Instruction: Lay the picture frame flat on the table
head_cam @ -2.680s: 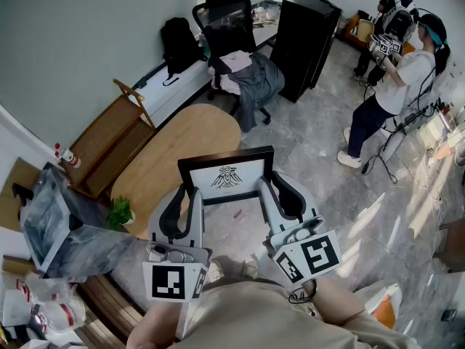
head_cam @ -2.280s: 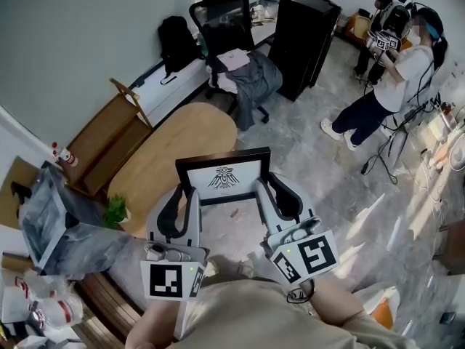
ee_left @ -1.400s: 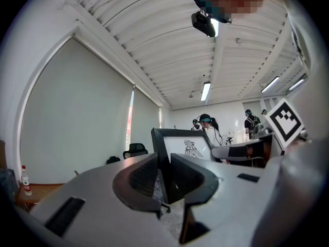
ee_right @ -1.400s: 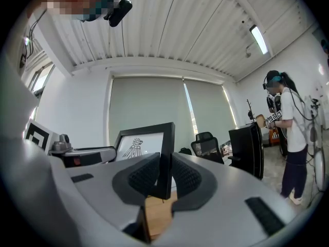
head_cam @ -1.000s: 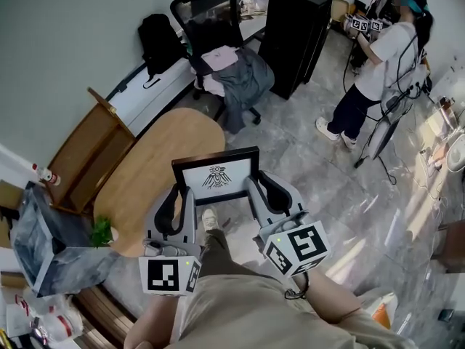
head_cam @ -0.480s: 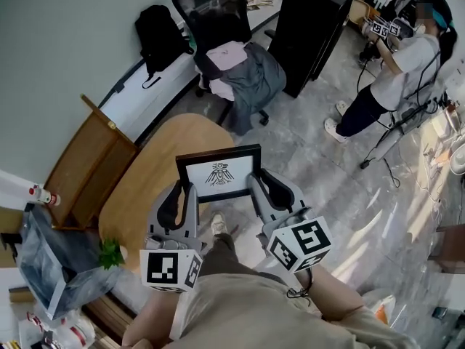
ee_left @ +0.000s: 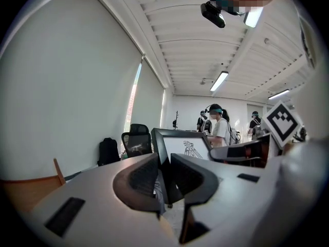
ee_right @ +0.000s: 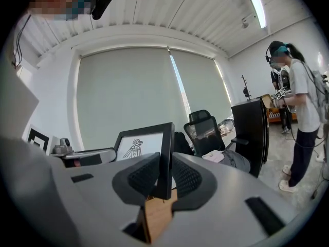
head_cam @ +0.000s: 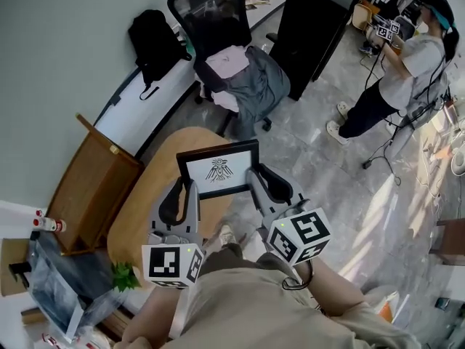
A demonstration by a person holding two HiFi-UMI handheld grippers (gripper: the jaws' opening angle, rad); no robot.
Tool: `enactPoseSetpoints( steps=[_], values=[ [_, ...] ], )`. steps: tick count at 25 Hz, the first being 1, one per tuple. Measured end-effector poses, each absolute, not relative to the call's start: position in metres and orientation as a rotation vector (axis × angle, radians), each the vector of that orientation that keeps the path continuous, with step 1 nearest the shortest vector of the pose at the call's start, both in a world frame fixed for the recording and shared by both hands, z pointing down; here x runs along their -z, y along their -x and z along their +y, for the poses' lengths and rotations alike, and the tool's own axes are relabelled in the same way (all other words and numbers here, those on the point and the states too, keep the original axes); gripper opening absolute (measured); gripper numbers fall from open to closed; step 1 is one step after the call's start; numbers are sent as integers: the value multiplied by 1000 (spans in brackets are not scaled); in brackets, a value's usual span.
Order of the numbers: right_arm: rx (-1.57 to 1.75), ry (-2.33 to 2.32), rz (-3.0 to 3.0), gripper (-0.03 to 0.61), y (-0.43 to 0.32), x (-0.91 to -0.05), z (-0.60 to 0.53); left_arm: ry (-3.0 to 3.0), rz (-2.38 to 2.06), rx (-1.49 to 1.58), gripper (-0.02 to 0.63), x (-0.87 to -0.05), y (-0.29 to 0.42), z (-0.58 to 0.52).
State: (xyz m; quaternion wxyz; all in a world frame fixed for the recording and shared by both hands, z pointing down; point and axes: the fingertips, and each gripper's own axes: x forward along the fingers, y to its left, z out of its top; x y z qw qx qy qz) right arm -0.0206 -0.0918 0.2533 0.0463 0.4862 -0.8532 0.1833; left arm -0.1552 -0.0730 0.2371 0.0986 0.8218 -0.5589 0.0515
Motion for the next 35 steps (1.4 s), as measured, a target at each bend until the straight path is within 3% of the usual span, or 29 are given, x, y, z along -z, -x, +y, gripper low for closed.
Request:
enactPoseSetpoints(
  steps=[19,35],
  values=[
    [-699,-1390,-2508,55,14,-305,-177,-2262,-1618,-180,72,-288,149,-156],
    [-883,-1259,-2326,55,-18,-445,-245,-2015,-1566,-273,72,-432,116,-215]
  ],
)
